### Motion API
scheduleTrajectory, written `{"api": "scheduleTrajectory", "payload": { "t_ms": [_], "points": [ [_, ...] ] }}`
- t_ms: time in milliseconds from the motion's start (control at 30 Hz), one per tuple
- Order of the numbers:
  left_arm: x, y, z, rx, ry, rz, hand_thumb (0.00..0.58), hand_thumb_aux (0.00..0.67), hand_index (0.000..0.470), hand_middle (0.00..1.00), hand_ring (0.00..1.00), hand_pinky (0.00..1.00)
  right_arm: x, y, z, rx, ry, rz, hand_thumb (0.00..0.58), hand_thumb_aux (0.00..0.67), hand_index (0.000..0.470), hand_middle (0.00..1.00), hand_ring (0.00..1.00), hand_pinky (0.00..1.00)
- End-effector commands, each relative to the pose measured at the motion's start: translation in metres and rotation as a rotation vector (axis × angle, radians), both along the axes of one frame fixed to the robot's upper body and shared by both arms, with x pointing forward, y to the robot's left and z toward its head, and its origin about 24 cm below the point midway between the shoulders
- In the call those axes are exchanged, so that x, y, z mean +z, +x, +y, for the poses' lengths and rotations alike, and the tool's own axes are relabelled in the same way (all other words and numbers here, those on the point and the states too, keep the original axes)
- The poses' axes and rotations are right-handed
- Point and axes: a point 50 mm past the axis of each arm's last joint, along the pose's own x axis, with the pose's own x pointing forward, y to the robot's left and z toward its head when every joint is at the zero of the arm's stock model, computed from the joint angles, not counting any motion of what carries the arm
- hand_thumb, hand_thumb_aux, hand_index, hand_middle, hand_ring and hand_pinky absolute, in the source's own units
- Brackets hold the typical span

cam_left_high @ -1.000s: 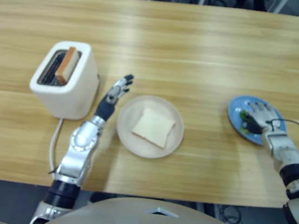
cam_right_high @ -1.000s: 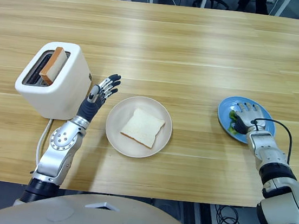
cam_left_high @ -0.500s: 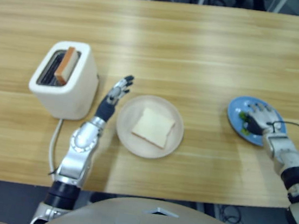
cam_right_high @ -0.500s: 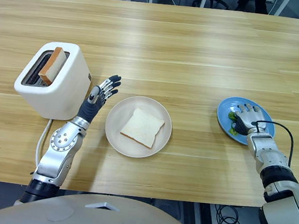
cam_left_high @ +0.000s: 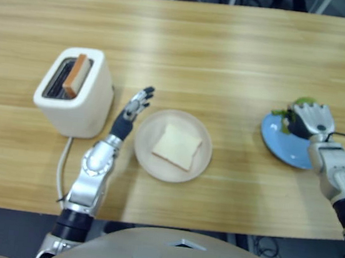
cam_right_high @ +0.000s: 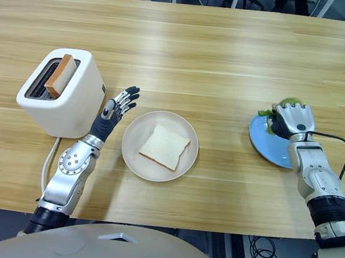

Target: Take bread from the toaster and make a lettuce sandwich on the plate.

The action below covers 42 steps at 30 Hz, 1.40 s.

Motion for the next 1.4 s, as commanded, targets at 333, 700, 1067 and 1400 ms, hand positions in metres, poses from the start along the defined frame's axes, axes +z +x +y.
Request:
{"api": "scheduleTrajectory", "payload": {
  "t_ms": [333,700,1067,1400],
  "points": [
    [-0.004,0.008,0.009,0.04,-0.005,0.003,0.0,0.0,0.0,0.0,0.0,0.0,0.029,-0.004,0.108,0.347,0.184,-0.136,0.58,0.67,0.46,1.0,1.0,1.0],
    [-0.003,0.017,0.027,0.109,-0.039,-0.005,0.0,0.0,0.0,0.0,0.0,0.0,-0.006,-0.039,0.216,0.669,0.395,0.069,0.58,0.67,0.46,1.0,1.0,1.0],
    [-0.006,0.016,0.026,0.108,-0.028,0.001,0.0,0.0,0.0,0.0,0.0,0.0,-0.036,-0.068,0.235,0.716,0.441,0.243,0.58,0.67,0.46,1.0,1.0,1.0],
    [-0.006,0.016,0.023,0.093,-0.008,0.0,0.0,0.0,0.0,0.0,0.0,0.0,-0.055,-0.054,0.217,0.63,0.364,0.268,0.58,0.67,0.46,1.0,1.0,1.0]
  ]
}}
